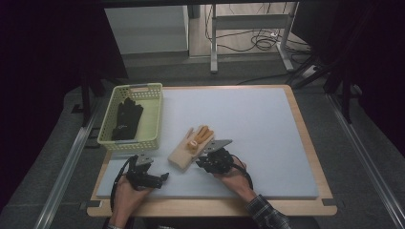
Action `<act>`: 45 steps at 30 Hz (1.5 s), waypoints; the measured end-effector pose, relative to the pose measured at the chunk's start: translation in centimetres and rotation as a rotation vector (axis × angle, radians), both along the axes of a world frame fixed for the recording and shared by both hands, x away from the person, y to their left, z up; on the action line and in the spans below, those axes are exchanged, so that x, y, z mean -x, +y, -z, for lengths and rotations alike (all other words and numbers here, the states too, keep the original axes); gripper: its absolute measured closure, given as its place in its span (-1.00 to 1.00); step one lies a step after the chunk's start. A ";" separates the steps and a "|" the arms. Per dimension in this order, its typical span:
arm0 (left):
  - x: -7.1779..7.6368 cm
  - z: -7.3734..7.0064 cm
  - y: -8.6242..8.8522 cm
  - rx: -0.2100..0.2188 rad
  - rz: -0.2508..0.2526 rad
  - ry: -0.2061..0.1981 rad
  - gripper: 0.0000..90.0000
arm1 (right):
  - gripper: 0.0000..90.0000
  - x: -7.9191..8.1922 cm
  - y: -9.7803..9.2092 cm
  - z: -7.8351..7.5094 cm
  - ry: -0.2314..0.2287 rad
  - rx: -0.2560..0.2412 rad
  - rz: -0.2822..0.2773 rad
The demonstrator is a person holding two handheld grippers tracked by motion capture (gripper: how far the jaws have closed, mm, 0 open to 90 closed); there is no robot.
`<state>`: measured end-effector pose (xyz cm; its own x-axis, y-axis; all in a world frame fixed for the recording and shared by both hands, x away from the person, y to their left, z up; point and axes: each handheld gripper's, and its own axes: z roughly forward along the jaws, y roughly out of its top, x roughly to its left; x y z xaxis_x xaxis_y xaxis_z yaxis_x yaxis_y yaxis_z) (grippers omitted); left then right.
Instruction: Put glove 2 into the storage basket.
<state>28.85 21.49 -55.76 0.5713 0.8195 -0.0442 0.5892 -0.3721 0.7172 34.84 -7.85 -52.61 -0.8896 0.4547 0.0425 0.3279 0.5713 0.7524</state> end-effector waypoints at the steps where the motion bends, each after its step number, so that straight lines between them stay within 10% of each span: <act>1: 0.0 0.0 0.0 0.001 0.000 -0.001 -1.00 | 0.51 0.1 -0.5 -0.2 -0.003 0.001 0.007; 17: -0.1 0.0 0.1 0.007 0.002 0.005 -1.00 | -0.24 -0.5 -5.0 -1.7 -0.011 -0.002 0.119; 45: -0.1 0.0 0.1 0.007 0.005 0.009 -1.00 | -0.75 -1.3 -13.7 -1.0 -0.040 0.043 0.323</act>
<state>28.97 21.61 -55.75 0.5751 0.8163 -0.0547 0.5937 -0.3704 0.7144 36.12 -21.53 -51.62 -0.6998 0.7141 -0.0152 0.4677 0.4742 0.7459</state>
